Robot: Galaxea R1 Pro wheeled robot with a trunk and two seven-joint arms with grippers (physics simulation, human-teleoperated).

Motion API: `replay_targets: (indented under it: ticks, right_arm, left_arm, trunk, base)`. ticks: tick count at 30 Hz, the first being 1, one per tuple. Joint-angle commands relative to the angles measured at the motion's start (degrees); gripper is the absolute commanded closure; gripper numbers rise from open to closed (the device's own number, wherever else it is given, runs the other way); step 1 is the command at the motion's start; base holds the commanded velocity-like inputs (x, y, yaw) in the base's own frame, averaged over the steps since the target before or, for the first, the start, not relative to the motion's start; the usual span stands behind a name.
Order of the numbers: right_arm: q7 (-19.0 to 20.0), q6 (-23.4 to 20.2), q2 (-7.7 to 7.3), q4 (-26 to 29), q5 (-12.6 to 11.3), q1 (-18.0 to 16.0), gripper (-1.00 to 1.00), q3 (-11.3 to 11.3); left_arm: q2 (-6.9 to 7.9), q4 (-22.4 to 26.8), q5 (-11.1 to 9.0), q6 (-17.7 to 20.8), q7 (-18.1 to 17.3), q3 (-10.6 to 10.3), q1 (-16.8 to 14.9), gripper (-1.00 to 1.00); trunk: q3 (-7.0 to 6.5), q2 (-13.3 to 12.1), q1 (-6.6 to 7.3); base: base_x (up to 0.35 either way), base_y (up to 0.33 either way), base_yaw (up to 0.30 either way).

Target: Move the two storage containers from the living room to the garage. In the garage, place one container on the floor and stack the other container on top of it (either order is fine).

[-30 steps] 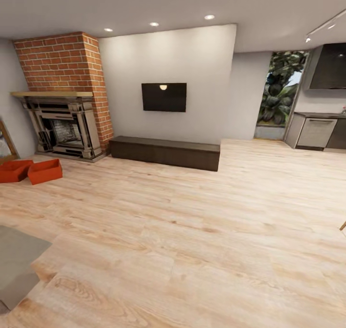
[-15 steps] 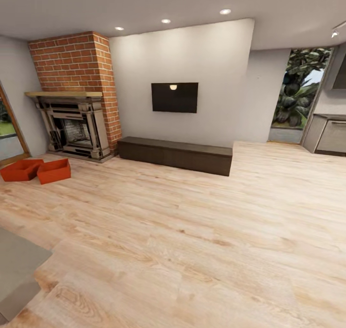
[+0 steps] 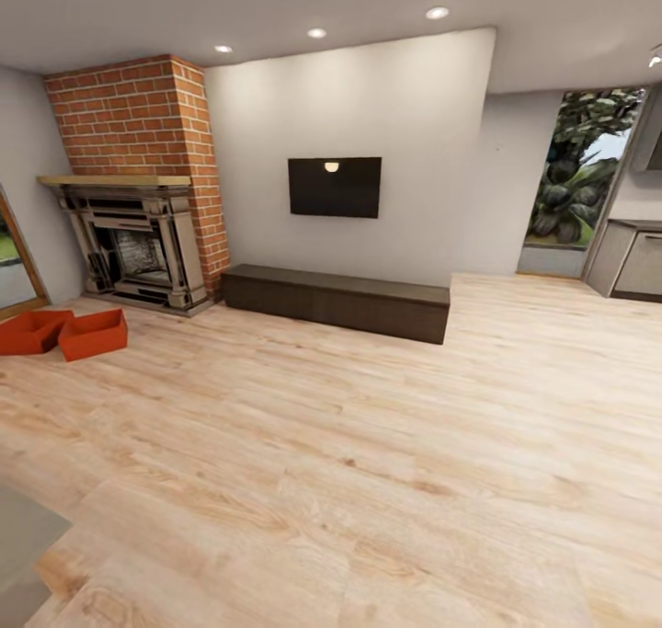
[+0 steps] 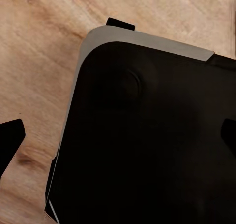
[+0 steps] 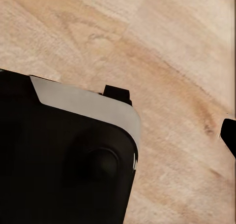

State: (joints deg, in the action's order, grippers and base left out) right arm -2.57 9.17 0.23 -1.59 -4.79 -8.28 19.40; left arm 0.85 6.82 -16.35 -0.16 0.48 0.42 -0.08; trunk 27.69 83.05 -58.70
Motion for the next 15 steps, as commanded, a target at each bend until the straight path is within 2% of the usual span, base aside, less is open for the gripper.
replay_targets:
  ticks: [1, 15]
  right_arm:
    - [-0.07, 0.35, 0.03, -0.17, -0.52, -0.07, -1.00, 0.45]
    - [-0.07, 0.33, 0.10, -0.17, -0.65, -0.07, -1.00, 0.22]
  left_arm:
    - [0.01, 0.04, -0.26, -0.02, 0.05, 0.02, -0.01, -1.00]
    - [0.03, 0.04, -0.34, 0.07, 0.05, 0.02, -0.01, -1.00]
  trunk:
    - [0.05, 0.03, -0.03]
    - [0.05, 0.03, -0.03]
  base:
    - [0.324, 0.000, 0.000]
    - [0.324, 0.000, 0.000]
